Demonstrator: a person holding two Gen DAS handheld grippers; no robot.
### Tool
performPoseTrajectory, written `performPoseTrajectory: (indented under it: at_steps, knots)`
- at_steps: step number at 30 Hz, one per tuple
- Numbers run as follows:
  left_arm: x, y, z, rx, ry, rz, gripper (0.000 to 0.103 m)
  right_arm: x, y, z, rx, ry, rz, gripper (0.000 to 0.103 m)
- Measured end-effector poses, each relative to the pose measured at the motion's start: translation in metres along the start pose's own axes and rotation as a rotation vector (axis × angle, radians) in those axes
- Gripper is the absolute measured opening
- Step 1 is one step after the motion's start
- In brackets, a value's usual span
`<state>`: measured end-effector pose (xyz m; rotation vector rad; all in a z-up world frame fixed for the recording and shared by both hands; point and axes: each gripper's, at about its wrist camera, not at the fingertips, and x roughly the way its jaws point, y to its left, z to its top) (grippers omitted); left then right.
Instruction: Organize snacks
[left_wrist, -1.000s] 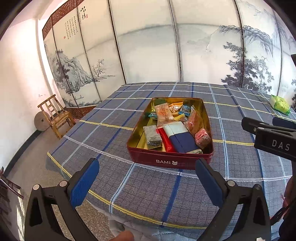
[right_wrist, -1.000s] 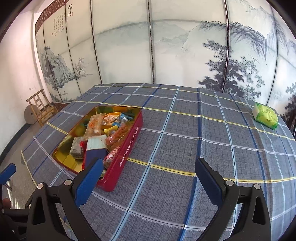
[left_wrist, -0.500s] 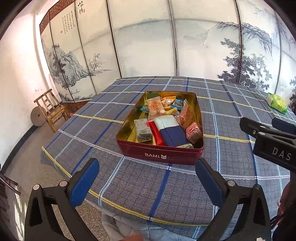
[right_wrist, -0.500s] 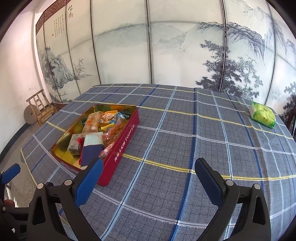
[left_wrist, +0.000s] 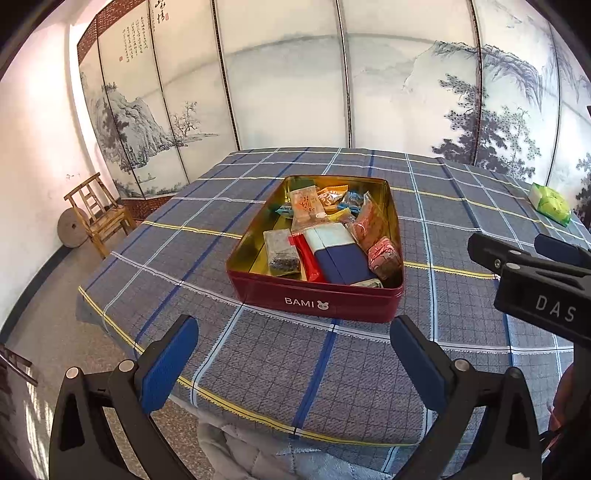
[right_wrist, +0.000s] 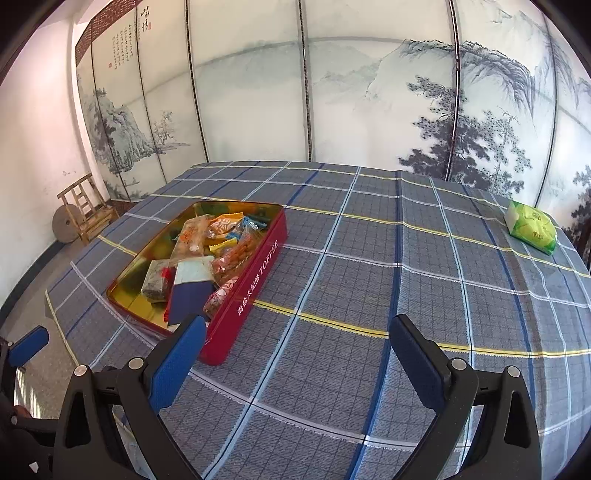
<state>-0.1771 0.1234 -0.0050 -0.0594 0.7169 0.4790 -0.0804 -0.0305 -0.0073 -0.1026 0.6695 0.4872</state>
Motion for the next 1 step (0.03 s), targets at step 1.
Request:
performPoseTrajectory:
  at_steps: [1]
  knots:
    - [0.0004,0.0002,0.0,-0.001,0.003,-0.002,0.103,0.0,0.0003,-0.0002,0.0,0.001,-0.001,0.099]
